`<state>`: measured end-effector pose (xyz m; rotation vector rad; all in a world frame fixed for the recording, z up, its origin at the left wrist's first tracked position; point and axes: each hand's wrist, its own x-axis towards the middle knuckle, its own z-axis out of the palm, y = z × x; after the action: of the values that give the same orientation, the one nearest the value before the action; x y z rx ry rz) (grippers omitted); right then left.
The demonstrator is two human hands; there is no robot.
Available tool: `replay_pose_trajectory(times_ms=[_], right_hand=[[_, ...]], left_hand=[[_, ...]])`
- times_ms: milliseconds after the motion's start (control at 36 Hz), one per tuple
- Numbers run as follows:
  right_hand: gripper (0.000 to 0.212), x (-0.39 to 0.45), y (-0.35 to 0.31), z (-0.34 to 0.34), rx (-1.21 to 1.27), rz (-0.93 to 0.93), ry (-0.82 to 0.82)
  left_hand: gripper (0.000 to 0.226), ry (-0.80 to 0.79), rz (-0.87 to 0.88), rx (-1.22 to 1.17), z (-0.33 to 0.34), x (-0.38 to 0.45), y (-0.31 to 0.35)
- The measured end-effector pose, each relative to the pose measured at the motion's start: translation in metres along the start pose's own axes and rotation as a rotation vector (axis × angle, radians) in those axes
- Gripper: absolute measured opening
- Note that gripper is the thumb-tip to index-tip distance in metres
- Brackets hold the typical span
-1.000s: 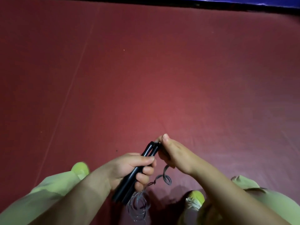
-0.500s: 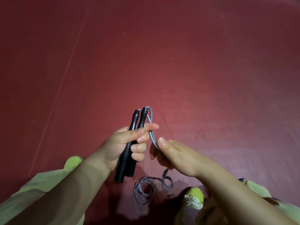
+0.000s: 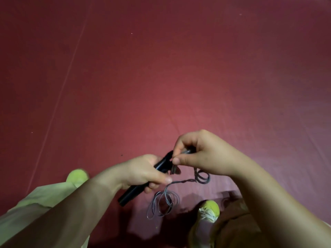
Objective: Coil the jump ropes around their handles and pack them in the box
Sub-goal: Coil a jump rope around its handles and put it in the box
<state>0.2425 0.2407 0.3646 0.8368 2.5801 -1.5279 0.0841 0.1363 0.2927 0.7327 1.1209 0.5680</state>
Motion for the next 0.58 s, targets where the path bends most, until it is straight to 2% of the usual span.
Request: replay_pose_trajectory(times_ms=[111,222,306,389,472,583], right_hand=[[0.023,0.012,0.012,0.003,0.273,-0.023,0.029],[0.019,0.021,0.024,0.012,0.581,0.045,-0.084],[0.023,0.028,0.031,0.025,0.782,0.085,-0.103],[0.026,0.032,0.031,0.032,0.94,0.083,-0.051],[0.034,0.03,0.026,0.024,0.925,-0.016,-0.03],[0.025,0.025,0.028,0.017,0.746,-0.043,0.02]], left_hand=[[0.026,-0.194,0.018,0.007,0.01,-0.003,0.002],[0.032,-0.392,0.061,-0.071,0.011,-0.008,0.007],[0.033,-0.495,0.123,-0.224,0.003,-0.012,0.005],[0.029,-0.511,0.216,-0.423,-0.011,-0.014,0.0],[0.027,-0.515,0.278,-0.529,-0.024,-0.013,0.0],[0.027,-0.44,0.302,-0.537,-0.028,-0.011,0.001]])
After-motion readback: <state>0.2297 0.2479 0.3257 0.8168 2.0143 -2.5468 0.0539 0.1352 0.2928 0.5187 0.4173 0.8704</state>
